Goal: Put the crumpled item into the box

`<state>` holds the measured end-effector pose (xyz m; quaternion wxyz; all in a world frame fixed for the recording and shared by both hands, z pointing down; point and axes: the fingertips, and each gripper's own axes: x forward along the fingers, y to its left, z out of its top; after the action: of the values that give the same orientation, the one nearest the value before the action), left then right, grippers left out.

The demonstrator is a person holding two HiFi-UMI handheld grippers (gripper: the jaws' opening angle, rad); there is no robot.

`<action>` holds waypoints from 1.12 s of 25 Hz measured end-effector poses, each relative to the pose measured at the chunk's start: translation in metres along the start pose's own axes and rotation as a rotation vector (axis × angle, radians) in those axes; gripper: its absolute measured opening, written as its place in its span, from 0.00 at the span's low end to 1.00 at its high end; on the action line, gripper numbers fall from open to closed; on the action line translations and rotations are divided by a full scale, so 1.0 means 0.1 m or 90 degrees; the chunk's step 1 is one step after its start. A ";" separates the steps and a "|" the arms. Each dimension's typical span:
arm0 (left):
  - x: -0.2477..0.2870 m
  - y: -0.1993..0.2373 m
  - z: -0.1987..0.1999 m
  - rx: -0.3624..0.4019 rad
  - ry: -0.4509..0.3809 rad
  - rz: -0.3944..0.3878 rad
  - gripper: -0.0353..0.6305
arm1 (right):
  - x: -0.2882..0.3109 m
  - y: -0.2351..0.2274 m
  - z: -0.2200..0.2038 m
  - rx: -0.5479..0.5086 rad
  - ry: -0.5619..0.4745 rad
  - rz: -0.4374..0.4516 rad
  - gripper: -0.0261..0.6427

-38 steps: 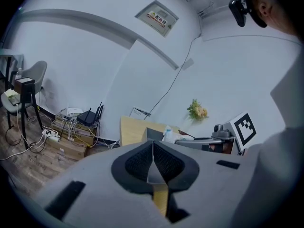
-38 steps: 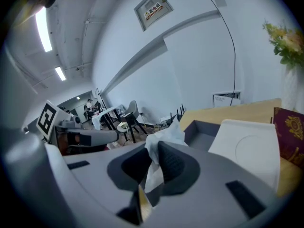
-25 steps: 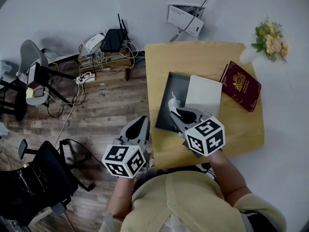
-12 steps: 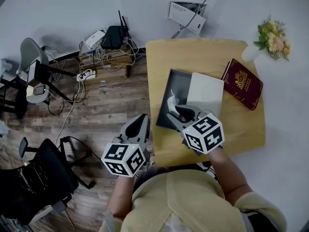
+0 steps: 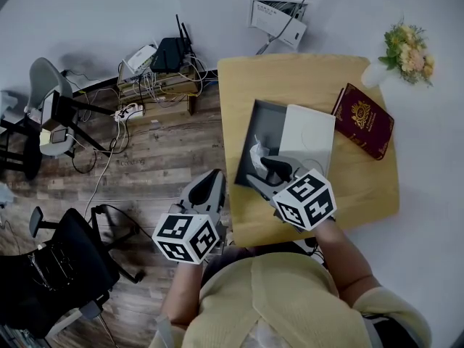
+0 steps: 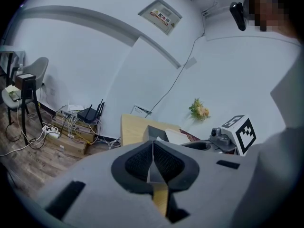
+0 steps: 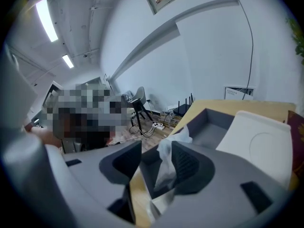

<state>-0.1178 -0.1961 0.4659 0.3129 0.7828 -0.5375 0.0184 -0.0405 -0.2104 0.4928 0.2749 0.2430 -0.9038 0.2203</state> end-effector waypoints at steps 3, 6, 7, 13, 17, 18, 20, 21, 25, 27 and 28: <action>-0.03 -0.02 -0.01 0.002 0.000 -0.003 0.09 | -0.03 0.01 -0.01 -0.001 -0.005 -0.008 0.31; -0.06 -0.05 -0.02 0.006 0.001 -0.005 0.09 | -0.06 0.03 0.00 0.000 -0.014 -0.012 0.31; -0.08 -0.06 -0.02 0.007 0.001 -0.006 0.09 | -0.08 0.04 0.00 0.002 -0.018 -0.014 0.31; -0.17 -0.12 -0.02 0.014 -0.002 -0.012 0.09 | -0.19 0.09 0.02 0.014 -0.040 -0.026 0.31; -0.22 -0.16 -0.03 0.019 -0.004 -0.017 0.09 | -0.27 0.13 0.00 0.019 -0.050 -0.033 0.31; -0.23 -0.17 -0.03 0.020 -0.004 -0.019 0.09 | -0.29 0.13 0.00 0.021 -0.053 -0.037 0.30; -0.26 -0.18 -0.03 0.022 -0.005 -0.021 0.09 | -0.34 0.14 0.00 0.024 -0.062 -0.048 0.27; -0.27 -0.19 -0.03 0.022 -0.005 -0.022 0.09 | -0.37 0.14 0.00 0.026 -0.067 -0.053 0.24; -0.30 -0.23 -0.03 0.028 -0.006 -0.031 0.09 | -0.48 0.16 -0.02 0.038 -0.082 -0.070 0.17; -0.31 -0.26 -0.03 0.032 -0.006 -0.037 0.09 | -0.53 0.16 -0.03 0.043 -0.089 -0.078 0.16; -0.32 -0.28 -0.03 0.034 -0.006 -0.039 0.09 | -0.56 0.16 -0.04 0.046 -0.093 -0.081 0.16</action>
<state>-0.1064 -0.1617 0.4437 0.2896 0.8073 -0.5137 0.0197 -0.0074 -0.1779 0.4579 0.2128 0.3249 -0.8957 0.2163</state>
